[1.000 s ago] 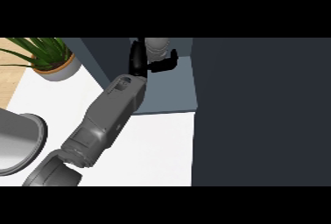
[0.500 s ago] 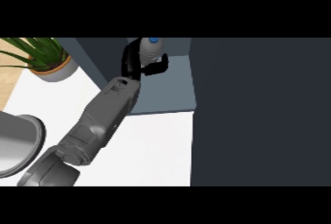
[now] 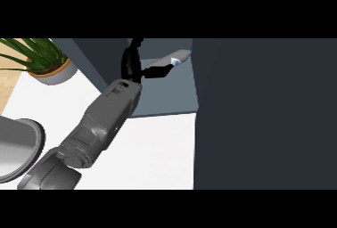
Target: Pick up the bottled water, place it into the cabinet and close the cabinet
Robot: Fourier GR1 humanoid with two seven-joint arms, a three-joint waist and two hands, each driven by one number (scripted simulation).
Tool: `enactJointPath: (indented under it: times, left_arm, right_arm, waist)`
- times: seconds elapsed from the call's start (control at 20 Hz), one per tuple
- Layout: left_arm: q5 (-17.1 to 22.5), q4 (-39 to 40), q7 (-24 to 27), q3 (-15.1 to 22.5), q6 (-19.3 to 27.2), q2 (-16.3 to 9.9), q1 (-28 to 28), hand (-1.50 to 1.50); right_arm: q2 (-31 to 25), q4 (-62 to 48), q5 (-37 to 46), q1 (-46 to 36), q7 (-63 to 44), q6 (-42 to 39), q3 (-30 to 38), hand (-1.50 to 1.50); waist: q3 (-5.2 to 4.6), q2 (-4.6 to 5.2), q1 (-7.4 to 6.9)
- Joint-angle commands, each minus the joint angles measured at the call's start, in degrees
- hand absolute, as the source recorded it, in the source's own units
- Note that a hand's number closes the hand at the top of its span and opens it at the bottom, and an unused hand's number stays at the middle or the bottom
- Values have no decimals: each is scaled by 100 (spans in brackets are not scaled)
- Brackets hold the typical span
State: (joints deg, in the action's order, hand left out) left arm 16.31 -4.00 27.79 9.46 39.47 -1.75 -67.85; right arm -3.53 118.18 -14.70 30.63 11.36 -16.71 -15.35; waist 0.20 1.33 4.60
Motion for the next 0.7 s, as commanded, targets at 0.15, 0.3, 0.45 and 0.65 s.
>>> enactJointPath:
  times: [0.15, 0.3, 0.45, 0.65]
  left_arm:
    - [-36, 177, -38, -47, -20, -335, 22, -150]
    - [49, -25, 268, -151, -429, -455, 216, -150]
    - [177, -280, 674, -303, -807, -395, 299, -150]
    - [505, -672, 1051, -659, -1474, -398, 472, -150]
  right_arm:
    - [29, 43, 38, 47, -28, 64, -64, -150]
    - [-94, -67, -21, -2, 49, -68, 68, -150]
    - [-103, 182, 97, 251, 107, -46, -67, -150]
    - [83, 272, 310, 231, 20, 205, -256, -150]
  waist:
    - [-27, 50, 10]
    - [-27, 15, -88]
    - [-30, 7, -45]
    - [-31, -47, -211]
